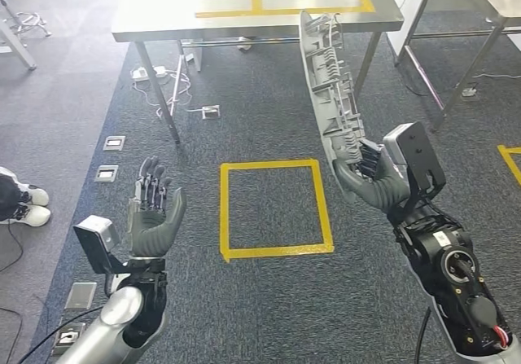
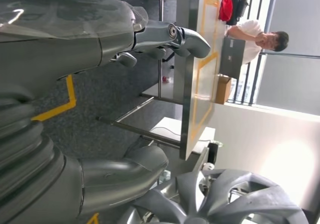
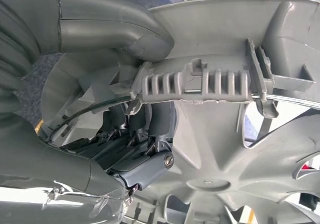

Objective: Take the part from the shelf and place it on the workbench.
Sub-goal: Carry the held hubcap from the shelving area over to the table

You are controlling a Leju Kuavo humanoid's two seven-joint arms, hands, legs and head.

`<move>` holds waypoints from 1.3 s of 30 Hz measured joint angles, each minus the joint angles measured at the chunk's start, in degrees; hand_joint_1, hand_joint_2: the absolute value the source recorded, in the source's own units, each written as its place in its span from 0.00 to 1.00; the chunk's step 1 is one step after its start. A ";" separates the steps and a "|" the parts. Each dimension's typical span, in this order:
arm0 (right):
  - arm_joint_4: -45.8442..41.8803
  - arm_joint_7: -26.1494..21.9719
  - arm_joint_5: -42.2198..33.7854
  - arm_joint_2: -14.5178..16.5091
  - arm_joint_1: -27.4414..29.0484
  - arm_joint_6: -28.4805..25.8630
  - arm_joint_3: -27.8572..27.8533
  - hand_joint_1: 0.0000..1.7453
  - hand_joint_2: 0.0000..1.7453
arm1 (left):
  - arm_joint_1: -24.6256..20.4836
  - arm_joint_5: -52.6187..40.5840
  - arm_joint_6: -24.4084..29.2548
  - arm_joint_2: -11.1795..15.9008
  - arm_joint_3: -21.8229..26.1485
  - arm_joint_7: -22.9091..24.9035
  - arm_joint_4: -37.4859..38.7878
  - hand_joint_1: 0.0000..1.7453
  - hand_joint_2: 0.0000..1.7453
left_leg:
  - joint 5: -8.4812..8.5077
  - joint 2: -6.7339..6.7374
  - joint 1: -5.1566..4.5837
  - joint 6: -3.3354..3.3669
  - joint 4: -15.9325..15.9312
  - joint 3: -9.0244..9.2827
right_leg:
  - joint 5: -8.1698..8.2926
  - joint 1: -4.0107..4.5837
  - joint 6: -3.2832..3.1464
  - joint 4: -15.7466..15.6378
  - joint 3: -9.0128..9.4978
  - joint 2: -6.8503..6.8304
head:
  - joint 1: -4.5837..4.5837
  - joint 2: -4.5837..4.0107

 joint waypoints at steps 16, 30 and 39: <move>-0.33 -0.13 0.57 -0.26 1.28 -0.60 -0.59 1.00 1.00 | -1.84 0.25 -1.34 -1.03 -0.26 -1.03 3.39 0.00 1.00 | -2.36 -0.37 1.35 -1.44 0.43 1.97 | 1.99 -1.37 1.31 1.59 -3.19 0.44 | 1.88 0.01; -0.38 -0.20 0.80 -0.50 1.23 -0.75 -0.89 1.00 1.00 | -2.16 0.54 -1.03 -1.45 -0.39 -0.96 4.52 0.00 1.00 | -4.08 0.30 6.78 -6.03 -5.89 10.96 | 3.87 -4.89 7.79 3.93 -5.82 0.17 | 1.97 -0.01; -0.25 -0.27 0.72 -0.59 2.56 -0.83 -1.15 1.00 1.00 | -2.19 0.57 -0.79 -1.05 -0.73 -0.93 4.50 0.00 1.00 | -13.59 2.42 5.96 -7.33 14.23 -0.24 | 0.66 -4.51 3.21 7.26 -7.96 0.79 | -3.38 0.01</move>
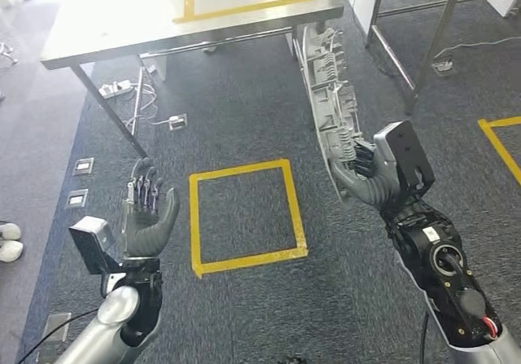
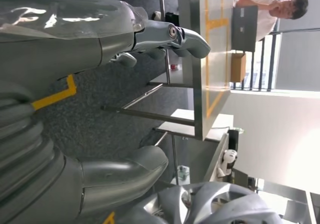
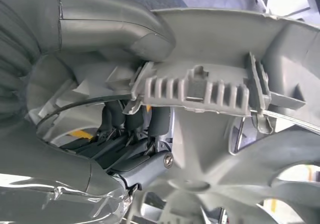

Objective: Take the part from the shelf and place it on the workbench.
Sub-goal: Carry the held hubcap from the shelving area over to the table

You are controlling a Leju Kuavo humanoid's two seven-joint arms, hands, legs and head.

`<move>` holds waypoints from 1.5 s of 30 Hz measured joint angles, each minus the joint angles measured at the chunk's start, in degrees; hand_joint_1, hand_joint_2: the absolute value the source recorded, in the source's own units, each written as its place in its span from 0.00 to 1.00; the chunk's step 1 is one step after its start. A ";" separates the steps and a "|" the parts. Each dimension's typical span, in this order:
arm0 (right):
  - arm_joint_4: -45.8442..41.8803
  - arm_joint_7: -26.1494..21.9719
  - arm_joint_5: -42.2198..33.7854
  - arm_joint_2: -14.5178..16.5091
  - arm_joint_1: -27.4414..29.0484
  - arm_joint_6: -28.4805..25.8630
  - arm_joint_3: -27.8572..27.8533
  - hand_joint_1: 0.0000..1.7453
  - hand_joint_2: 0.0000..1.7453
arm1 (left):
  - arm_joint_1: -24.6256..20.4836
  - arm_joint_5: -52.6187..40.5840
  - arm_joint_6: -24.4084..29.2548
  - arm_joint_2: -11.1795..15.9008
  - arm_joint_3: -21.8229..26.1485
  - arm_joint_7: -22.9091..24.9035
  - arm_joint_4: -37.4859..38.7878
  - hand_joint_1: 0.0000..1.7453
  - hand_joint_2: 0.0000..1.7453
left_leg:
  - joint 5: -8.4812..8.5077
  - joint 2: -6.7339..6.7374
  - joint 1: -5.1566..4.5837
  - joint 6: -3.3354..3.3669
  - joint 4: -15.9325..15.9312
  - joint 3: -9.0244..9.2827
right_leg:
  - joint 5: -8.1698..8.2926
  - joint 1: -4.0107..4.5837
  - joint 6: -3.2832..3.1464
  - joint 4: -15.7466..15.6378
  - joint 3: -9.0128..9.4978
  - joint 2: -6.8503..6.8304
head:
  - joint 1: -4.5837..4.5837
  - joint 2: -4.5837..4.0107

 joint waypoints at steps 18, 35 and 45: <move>0.27 -0.45 0.00 -0.13 -0.71 0.31 -0.16 1.00 1.00 | 0.27 -0.07 0.23 -0.15 -0.54 -0.09 -0.02 0.00 1.00 | 12.78 -1.38 -8.08 9.95 -15.77 2.91 | -6.85 5.80 -0.93 10.81 -1.85 -1.04 | 1.01 0.00; 0.27 -0.97 0.00 -0.10 -1.54 0.72 -0.09 1.00 1.00 | 0.83 -0.04 1.49 0.03 -0.56 -0.46 -0.06 0.00 1.00 | 5.86 -0.94 -5.52 4.98 3.25 -7.12 | 0.38 3.62 -3.72 -5.09 5.46 -1.10 | 0.03 -0.01; 0.20 -0.99 -0.01 -0.10 -1.82 0.89 -0.12 1.00 1.00 | 0.72 -0.36 1.87 0.16 -0.56 -0.50 -0.71 0.00 1.00 | 13.25 -1.01 -5.50 7.23 -14.09 0.78 | -2.10 3.25 -1.06 -2.31 4.36 -1.15 | 0.31 0.00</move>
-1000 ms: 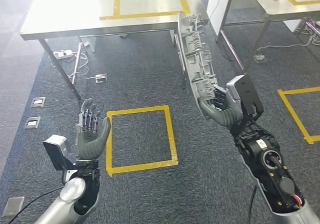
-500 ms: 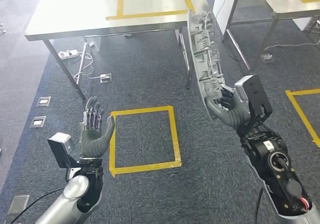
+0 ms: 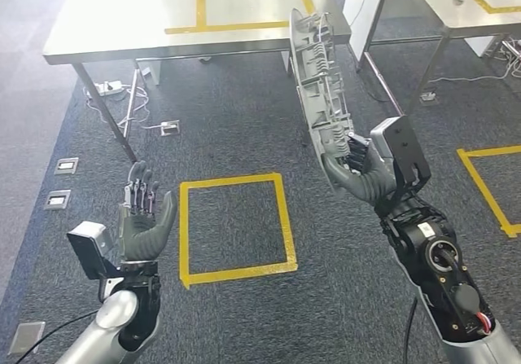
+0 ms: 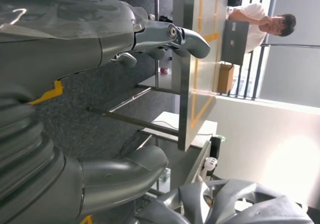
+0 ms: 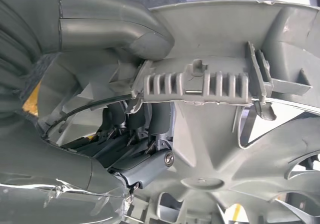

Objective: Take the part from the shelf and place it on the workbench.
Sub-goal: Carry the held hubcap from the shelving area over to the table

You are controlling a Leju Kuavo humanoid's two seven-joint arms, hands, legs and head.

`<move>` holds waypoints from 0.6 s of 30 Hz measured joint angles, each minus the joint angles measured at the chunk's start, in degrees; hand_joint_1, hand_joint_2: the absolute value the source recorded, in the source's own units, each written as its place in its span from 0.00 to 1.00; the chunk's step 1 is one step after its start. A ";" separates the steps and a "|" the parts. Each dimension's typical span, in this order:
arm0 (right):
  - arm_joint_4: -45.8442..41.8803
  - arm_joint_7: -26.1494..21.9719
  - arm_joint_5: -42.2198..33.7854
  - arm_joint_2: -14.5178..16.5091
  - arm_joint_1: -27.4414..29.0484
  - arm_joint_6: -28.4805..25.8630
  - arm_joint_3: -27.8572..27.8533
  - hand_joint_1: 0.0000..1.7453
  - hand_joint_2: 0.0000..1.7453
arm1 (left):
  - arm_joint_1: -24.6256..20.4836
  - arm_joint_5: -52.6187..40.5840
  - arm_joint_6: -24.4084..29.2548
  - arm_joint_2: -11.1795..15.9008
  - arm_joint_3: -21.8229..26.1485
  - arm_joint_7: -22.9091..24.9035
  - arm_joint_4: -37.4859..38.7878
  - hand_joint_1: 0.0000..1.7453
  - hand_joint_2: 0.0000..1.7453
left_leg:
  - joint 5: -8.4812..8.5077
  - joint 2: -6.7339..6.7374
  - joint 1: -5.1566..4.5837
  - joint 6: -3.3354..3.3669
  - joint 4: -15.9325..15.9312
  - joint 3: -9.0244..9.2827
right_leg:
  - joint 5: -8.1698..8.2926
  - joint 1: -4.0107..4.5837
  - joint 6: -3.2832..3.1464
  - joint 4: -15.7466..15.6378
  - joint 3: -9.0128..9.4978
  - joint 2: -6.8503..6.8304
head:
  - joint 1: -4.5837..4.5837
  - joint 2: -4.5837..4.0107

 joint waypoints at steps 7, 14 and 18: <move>0.02 0.01 -0.03 0.00 -0.02 0.06 0.18 1.00 1.00 | 0.30 -0.10 -0.01 -0.05 -0.01 -0.01 -0.14 0.00 1.00 | -0.45 -0.39 -1.55 1.32 0.26 0.50 | -0.38 1.49 -1.59 6.29 -2.81 0.01 | 2.22 -0.01; 0.00 -0.02 -0.03 0.00 -0.47 0.13 0.32 1.00 1.00 | 0.21 -0.26 -0.06 0.10 -0.01 -0.11 -0.23 0.00 1.00 | -1.36 -0.48 -2.13 0.23 1.76 -0.54 | 2.36 1.59 -3.37 -3.79 2.30 -0.09 | 2.73 -0.01; 0.00 -0.06 -0.03 0.00 -0.64 0.13 0.33 1.00 1.00 | 0.31 -0.30 -0.06 0.25 -0.01 -0.22 -0.27 0.00 1.00 | -7.24 -0.14 -0.57 -2.04 14.75 -7.05 | 2.58 0.73 -3.54 -4.19 2.48 -0.44 | 1.74 -0.01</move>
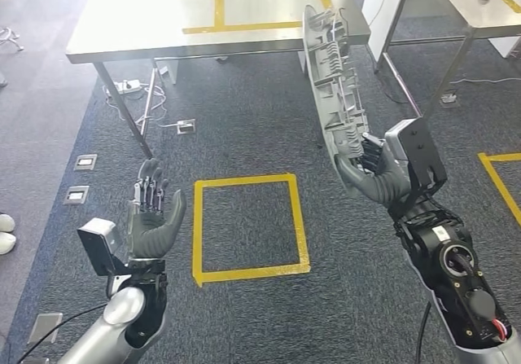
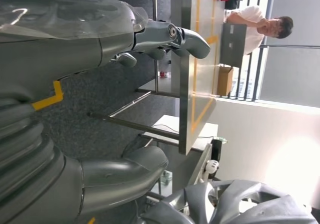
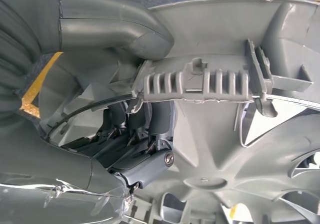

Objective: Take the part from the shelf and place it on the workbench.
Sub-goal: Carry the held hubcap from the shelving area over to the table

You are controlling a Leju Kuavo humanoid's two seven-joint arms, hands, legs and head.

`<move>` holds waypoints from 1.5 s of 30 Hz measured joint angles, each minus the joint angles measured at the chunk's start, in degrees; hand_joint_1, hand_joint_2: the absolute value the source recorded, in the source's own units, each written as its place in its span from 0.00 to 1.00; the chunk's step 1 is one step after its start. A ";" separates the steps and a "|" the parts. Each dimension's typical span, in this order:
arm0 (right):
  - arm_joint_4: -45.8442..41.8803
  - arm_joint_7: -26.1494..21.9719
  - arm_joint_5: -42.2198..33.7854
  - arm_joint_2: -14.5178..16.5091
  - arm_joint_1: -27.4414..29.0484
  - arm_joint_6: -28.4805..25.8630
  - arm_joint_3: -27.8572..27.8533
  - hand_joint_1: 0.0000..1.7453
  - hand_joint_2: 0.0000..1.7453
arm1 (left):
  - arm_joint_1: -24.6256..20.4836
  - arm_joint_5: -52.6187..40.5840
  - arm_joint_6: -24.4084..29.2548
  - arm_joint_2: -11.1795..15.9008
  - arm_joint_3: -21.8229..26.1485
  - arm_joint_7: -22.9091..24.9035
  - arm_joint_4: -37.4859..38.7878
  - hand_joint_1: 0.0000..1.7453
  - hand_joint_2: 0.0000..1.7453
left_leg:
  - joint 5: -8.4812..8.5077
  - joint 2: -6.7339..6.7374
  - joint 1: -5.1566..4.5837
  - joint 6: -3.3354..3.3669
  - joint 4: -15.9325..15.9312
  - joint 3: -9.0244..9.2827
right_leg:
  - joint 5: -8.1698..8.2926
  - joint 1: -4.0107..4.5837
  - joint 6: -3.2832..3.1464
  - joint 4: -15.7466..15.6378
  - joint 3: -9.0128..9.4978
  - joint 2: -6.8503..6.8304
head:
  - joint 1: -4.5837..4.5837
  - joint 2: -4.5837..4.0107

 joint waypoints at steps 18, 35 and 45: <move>-0.60 0.16 0.00 -0.02 0.89 -0.34 -0.31 1.00 1.00 | -0.01 -0.04 -0.66 -0.09 0.00 0.00 0.00 0.00 1.00 | 7.08 -0.48 1.64 0.65 -13.98 6.21 | 0.02 -1.12 1.63 -1.32 0.94 0.27 | 0.99 0.01; -0.66 0.28 0.00 -0.02 1.04 -0.45 -0.39 1.00 1.00 | 0.00 -0.13 -0.63 -0.06 0.00 0.19 -0.02 0.00 1.00 | 7.08 -0.36 1.62 0.65 -14.22 6.46 | -0.09 -1.03 3.79 -1.40 0.99 0.30 | 1.72 0.00; -0.87 0.72 0.22 -0.02 1.51 -0.62 -0.43 1.00 1.00 | 0.06 -0.13 -0.72 -0.05 0.00 0.92 -0.02 0.00 1.00 | 7.09 -0.33 1.63 0.63 -14.27 6.47 | -0.11 -1.03 3.77 -1.38 0.98 0.31 | 1.75 -0.01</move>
